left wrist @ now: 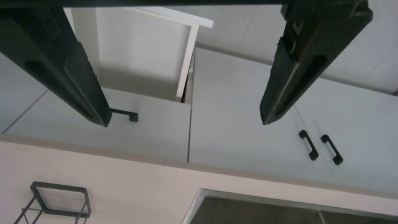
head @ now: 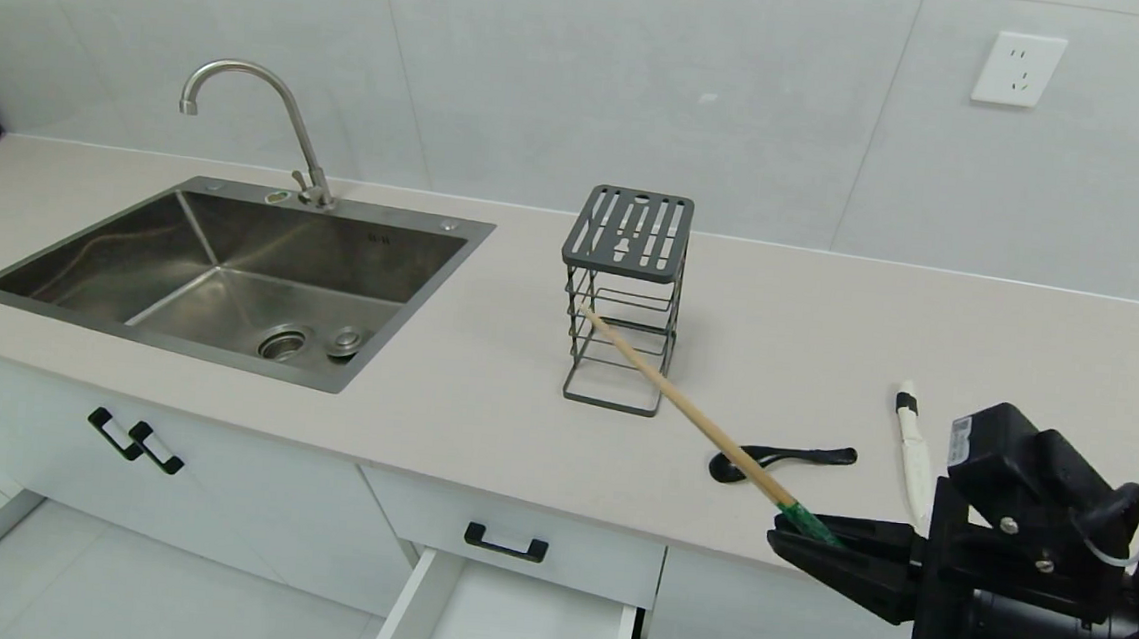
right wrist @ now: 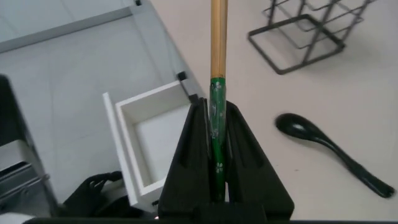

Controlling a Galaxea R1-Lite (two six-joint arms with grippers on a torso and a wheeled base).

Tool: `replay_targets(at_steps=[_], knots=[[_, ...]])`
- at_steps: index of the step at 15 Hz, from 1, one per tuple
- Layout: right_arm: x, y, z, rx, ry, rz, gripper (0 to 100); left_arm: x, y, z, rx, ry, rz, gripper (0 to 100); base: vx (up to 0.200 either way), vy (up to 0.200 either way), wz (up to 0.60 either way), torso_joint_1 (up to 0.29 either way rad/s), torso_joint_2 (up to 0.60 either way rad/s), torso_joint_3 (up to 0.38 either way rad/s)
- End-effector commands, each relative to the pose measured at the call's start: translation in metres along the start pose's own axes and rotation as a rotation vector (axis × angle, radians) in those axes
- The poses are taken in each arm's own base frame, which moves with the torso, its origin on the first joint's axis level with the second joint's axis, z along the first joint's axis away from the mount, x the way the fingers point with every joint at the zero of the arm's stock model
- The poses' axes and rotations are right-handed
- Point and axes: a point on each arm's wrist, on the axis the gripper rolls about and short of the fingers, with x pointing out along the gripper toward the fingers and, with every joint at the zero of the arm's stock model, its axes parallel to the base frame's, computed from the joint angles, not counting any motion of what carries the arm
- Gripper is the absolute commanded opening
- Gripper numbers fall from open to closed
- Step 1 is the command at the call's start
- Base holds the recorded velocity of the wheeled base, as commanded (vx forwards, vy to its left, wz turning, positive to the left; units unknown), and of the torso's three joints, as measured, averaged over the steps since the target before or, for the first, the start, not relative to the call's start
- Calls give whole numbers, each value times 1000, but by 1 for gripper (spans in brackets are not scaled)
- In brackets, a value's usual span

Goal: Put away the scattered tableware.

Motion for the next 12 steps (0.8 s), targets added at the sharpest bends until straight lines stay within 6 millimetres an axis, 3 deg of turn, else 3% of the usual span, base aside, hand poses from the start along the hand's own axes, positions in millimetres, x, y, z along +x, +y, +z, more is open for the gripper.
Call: replay_targets(at_steps=[1,5,8,12], knots=[[20,1,-4,-11,33,67,0,0,0,0,0,1,1,100,0,0,0,0,0,0],[41,16,-6,-22,49,187,0,0,0,0,0,1,1,100,0,0,0,0,0,0],[55,16,-5,-29,49,198,0,0,0,0,0,1,0,100,0,0,0,0,0,0],[68,16,-18,-67,98,209,0,0,0,0,0,1,1,100,0,0,0,0,0,0]])
